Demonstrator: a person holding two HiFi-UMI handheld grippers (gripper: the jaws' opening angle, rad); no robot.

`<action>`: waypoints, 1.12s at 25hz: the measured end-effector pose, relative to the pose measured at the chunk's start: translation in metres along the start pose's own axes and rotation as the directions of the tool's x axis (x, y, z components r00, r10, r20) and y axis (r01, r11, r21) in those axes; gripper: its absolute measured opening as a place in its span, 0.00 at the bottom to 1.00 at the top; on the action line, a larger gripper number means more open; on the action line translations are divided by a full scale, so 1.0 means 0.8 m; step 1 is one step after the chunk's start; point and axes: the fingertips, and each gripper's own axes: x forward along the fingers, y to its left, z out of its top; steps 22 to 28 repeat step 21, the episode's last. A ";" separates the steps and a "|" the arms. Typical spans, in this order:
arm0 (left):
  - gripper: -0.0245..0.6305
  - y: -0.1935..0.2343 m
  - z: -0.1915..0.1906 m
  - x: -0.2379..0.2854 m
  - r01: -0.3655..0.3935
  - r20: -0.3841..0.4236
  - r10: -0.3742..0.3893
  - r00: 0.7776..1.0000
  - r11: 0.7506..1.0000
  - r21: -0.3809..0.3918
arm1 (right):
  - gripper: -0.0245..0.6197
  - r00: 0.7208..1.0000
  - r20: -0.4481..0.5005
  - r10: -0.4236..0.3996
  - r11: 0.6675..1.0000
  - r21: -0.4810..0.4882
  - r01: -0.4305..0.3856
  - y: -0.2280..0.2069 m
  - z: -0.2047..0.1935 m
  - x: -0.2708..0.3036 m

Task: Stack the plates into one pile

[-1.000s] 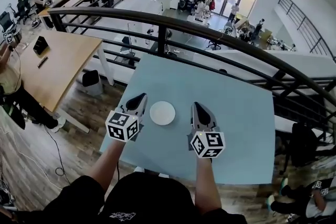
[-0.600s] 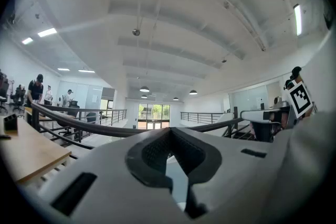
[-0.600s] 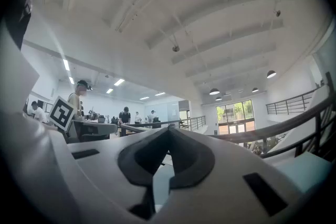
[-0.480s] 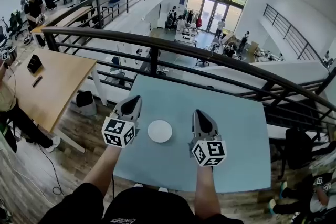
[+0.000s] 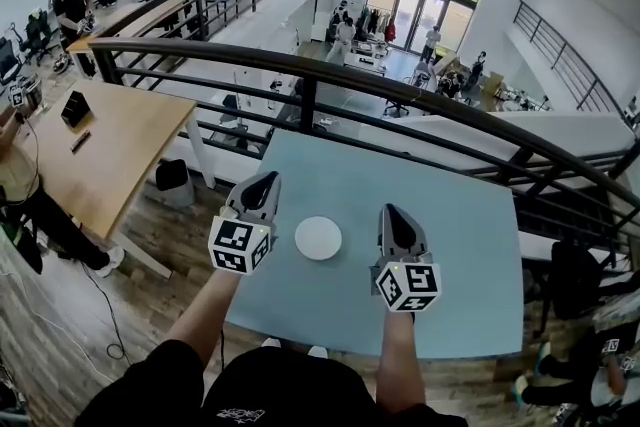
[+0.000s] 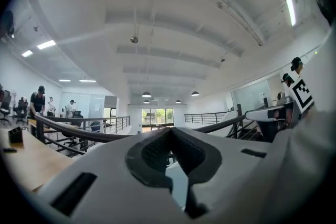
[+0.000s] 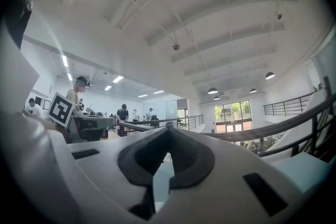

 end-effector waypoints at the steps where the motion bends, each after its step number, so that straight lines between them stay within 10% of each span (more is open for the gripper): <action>1: 0.05 -0.002 -0.001 -0.001 -0.003 -0.003 0.003 1.000 1.000 0.010 | 0.05 1.000 -0.003 0.001 1.000 0.001 -0.001 0.000 -0.001 -0.001; 28: 0.05 -0.010 -0.009 0.012 0.035 0.016 -0.034 0.999 0.999 -0.029 | 0.05 1.000 -0.026 -0.010 1.000 -0.010 0.010 -0.014 -0.009 0.002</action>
